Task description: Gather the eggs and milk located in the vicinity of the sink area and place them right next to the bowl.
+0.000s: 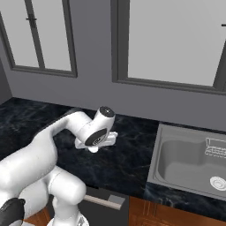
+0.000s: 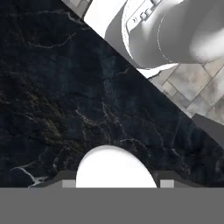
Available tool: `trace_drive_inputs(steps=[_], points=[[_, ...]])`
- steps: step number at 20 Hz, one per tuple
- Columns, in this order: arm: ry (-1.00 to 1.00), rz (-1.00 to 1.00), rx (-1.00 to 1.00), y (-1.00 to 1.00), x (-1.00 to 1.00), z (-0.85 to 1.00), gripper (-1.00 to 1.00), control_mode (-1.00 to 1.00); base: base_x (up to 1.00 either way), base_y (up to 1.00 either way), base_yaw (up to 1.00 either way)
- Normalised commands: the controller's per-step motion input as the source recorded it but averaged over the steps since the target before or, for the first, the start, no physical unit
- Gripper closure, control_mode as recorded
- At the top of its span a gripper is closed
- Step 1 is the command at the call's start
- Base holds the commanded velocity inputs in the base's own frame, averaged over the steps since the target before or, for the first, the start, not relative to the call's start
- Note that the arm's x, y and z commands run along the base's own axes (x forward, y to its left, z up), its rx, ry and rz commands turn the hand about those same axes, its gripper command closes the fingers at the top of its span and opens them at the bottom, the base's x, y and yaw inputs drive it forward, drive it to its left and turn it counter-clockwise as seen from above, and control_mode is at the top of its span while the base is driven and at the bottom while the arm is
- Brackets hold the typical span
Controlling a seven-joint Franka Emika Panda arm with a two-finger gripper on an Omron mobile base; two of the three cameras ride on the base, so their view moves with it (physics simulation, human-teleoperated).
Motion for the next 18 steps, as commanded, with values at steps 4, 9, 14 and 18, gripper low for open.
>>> trace_drive_inputs(steps=[4, 9, 14, 18], points=[[-0.26, 0.05, 0.0, 0.0, -0.63, 0.62, 1.0, -1.0, 0.0, 0.0, 0.0], [-0.28, 0.27, 0.0, 0.0, -0.54, 0.35, 1.0, -1.0, 0.0, 0.0, 0.0], [-0.28, 0.38, 0.0, 0.0, -0.32, 0.23, 1.0, -1.0, 0.0, 0.0, 0.0], [-0.18, 0.36, 0.0, 0.0, -0.08, 0.19, 1.0, -1.0, 0.0, 0.0, 0.0]])
